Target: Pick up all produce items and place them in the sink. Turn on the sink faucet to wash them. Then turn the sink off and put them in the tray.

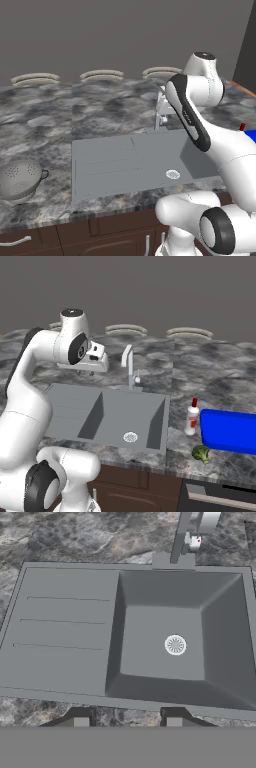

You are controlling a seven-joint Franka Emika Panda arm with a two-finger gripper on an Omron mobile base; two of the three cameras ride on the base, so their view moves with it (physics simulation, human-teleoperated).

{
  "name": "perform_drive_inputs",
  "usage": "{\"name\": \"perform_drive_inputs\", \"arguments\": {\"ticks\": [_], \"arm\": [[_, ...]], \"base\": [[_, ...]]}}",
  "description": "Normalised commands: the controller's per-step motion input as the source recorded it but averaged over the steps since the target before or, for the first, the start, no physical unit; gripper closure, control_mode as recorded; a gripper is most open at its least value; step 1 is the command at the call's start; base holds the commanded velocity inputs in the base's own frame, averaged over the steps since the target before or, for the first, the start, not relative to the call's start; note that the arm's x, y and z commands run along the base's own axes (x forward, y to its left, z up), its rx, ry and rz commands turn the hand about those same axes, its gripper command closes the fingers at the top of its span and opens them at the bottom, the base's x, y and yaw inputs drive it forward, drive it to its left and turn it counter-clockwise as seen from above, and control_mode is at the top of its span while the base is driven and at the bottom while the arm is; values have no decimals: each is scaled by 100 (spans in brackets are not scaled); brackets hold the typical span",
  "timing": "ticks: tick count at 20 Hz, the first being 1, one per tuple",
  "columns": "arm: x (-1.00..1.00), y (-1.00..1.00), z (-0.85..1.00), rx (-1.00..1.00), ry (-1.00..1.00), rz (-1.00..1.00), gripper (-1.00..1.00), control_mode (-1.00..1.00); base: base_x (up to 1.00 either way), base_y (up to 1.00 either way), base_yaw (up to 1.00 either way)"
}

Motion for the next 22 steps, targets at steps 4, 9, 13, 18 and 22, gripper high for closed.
{"name": "perform_drive_inputs", "arguments": {"ticks": [4,9,13,18,22], "arm": [[1,-17,0,1,-2,1,-100,-100],[-1,-96,0,6,-2,0,-100,-100],[0,-92,-17,0,0,-1,-100,-100],[-7,-88,-27,0,3,-8,-100,-100],[-35,-86,-24,0,4,-14,-100,-100]], "base": [[0,0,0],[0,0,0],[0,0,0],[0,0,0],[0,0,0]]}}
